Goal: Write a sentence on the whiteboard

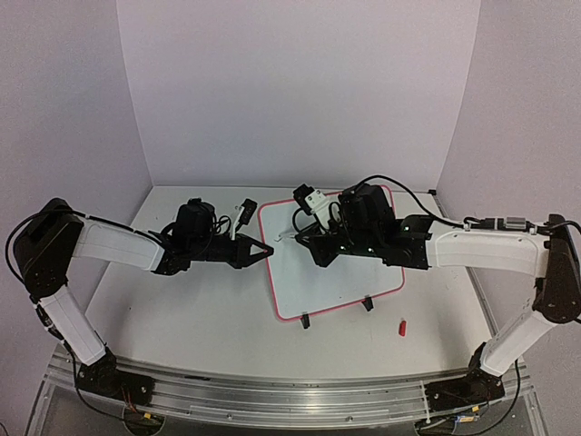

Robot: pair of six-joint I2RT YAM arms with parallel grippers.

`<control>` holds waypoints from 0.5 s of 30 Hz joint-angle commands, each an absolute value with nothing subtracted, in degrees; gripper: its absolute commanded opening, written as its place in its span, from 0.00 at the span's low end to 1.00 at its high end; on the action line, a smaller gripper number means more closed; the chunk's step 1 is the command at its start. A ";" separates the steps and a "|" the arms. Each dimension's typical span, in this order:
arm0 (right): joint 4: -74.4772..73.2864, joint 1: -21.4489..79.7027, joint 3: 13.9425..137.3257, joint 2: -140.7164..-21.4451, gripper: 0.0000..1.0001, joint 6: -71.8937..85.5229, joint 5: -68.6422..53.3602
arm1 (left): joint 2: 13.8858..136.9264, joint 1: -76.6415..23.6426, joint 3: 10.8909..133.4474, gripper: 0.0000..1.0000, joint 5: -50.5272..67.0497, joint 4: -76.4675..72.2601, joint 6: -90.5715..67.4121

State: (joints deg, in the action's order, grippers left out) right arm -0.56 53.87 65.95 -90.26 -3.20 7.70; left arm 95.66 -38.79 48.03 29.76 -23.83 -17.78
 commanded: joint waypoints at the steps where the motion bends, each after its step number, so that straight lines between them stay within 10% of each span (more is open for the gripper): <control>1: -1.78 53.66 66.15 -88.78 0.00 -2.86 7.10 | 98.60 -37.54 47.68 0.00 17.70 -12.84 -9.13; 15: -2.20 53.62 66.70 -89.72 0.00 -4.05 8.02 | 99.05 -37.53 47.98 0.00 18.15 -12.92 -9.23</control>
State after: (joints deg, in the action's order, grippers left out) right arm -1.87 53.87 65.93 -90.26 -3.47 7.62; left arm 95.79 -38.79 48.69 29.78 -22.79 -17.76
